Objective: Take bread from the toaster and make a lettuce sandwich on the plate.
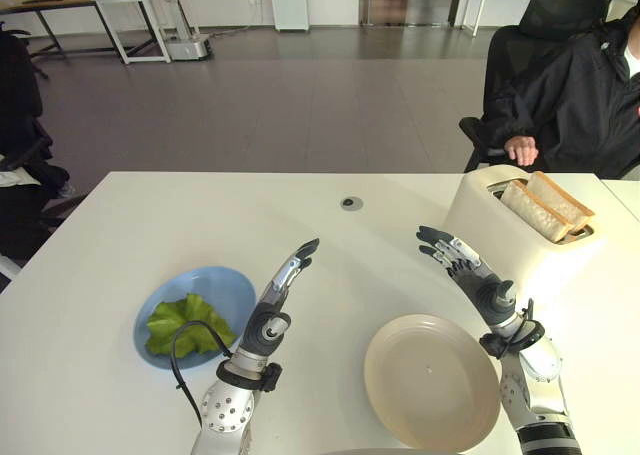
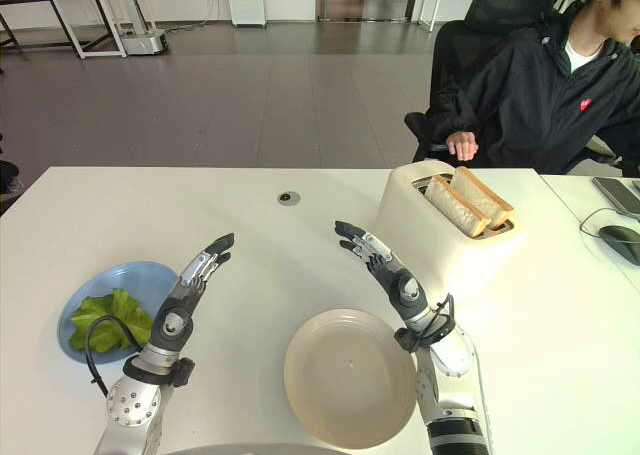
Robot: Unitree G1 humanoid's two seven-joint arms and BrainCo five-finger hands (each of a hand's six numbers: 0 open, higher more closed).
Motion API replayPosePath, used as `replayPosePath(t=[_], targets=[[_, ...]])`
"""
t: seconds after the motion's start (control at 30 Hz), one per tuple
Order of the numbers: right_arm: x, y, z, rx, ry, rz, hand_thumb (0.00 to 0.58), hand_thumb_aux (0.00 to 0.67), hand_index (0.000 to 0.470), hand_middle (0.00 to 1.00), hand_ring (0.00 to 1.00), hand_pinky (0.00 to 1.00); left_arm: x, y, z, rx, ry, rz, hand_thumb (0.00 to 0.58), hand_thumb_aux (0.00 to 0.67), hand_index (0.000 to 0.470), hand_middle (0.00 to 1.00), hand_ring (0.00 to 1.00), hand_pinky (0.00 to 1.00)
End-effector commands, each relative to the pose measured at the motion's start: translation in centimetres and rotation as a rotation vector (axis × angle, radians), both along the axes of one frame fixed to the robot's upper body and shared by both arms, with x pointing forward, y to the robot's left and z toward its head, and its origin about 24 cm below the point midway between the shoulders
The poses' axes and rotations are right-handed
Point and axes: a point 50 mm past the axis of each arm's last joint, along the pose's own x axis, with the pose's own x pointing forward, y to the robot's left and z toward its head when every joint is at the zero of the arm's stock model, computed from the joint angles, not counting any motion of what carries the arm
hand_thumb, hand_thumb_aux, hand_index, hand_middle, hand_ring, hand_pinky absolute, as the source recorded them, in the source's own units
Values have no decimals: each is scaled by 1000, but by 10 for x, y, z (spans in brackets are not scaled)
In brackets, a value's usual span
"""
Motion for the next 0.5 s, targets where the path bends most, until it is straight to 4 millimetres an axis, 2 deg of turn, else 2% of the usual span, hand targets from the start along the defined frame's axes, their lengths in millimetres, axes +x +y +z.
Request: replayPosePath(t=[0.03,0.5], targets=[[0,1,1,-16,-4,5,0,0,0,0,0,0,1,0,-3,1,22,-3,0,0,0,0,0,0],[0,1,0,-21,-2,5,0,0,0,0,0,0,3,-1,-3,6,27,-7,0,0,0,0,0,0]])
